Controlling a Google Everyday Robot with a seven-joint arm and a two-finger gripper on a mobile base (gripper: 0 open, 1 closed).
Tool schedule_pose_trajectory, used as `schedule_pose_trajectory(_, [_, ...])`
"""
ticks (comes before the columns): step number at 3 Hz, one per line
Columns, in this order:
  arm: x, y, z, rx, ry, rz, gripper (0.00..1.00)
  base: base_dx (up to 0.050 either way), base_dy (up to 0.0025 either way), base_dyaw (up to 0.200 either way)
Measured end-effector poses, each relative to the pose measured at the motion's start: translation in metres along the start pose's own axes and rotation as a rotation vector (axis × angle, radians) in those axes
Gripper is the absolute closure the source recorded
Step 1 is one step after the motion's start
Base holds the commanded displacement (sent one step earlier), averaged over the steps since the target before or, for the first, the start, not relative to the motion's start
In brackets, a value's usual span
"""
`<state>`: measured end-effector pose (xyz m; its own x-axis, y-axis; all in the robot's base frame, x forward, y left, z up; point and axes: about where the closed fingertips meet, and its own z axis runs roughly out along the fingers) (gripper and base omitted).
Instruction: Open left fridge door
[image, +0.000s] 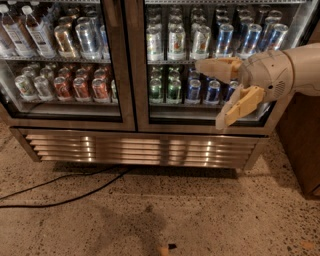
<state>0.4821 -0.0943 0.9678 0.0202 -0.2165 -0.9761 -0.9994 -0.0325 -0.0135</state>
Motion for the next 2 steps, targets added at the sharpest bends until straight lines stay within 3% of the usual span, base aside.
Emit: schedule_pose_trajectory(2, [-0.0065,-0.0008,0.0087,0.011,-0.038,-0.011,0.0,0.0,0.0,0.0])
